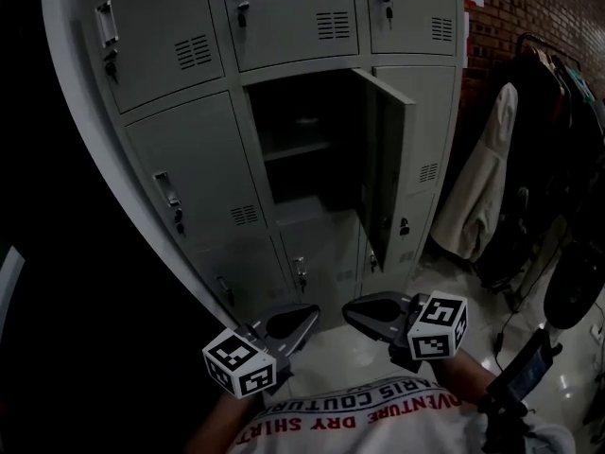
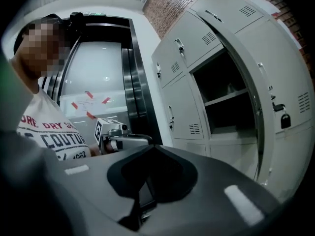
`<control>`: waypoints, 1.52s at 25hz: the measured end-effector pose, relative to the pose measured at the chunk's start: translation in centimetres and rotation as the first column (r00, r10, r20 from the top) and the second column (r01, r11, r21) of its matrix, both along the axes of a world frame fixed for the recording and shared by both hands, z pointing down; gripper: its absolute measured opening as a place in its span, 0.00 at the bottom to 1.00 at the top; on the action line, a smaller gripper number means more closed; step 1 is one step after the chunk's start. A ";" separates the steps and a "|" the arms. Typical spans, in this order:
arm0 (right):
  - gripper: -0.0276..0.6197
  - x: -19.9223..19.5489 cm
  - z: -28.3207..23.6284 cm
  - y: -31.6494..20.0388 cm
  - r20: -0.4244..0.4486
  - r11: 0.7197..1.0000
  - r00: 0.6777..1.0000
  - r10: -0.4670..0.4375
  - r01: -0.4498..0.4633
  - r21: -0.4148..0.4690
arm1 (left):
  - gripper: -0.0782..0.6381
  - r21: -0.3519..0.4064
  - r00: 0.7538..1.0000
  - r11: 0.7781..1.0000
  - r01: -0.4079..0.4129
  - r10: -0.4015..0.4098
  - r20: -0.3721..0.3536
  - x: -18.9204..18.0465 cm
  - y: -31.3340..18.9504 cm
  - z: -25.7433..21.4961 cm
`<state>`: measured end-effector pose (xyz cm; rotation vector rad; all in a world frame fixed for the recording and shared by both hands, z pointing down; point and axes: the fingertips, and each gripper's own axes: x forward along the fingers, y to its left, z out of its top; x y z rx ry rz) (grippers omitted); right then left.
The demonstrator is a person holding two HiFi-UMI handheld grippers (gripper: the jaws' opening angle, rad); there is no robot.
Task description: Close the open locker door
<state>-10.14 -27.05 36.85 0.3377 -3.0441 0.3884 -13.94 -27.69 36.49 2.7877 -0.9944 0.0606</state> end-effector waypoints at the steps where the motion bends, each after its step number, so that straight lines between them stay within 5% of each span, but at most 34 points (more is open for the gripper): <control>1: 0.04 -0.4 0.1 -0.9 -0.003 1.000 1.000 0.004 -0.004 -0.002 | 0.11 -0.004 1.000 1.000 -0.002 0.002 0.001 -0.4 -1.0 0.1; 9: 0.04 -0.3 1.8 -4.9 -0.024 0.998 0.999 0.039 -0.040 -0.044 | 0.11 -0.034 1.000 0.999 -0.027 0.027 -0.001 -0.6 -5.2 1.0; 15: 0.04 6.2 -1.2 -8.5 0.038 0.981 0.981 0.193 -0.193 0.013 | 0.11 -0.044 1.000 0.999 -0.030 0.030 -0.006 -0.3 -5.9 0.9; 21: 0.04 13.9 -5.8 -14.2 0.092 0.891 0.897 0.432 -0.440 0.108 | 0.11 -0.053 1.000 0.998 -0.019 0.018 -0.013 -1.1 -6.7 1.0; 26: 0.04 14.9 -7.8 -18.2 0.108 0.842 0.862 0.496 -0.507 0.182 | 0.11 -0.065 1.000 0.998 -0.021 0.020 -0.009 -1.9 -8.1 1.8; 38: 0.04 10.5 -8.1 -19.2 0.121 0.867 0.888 0.444 -0.459 0.193 | 0.11 -0.085 0.997 0.994 -0.072 0.071 -0.013 -2.2 -11.0 2.6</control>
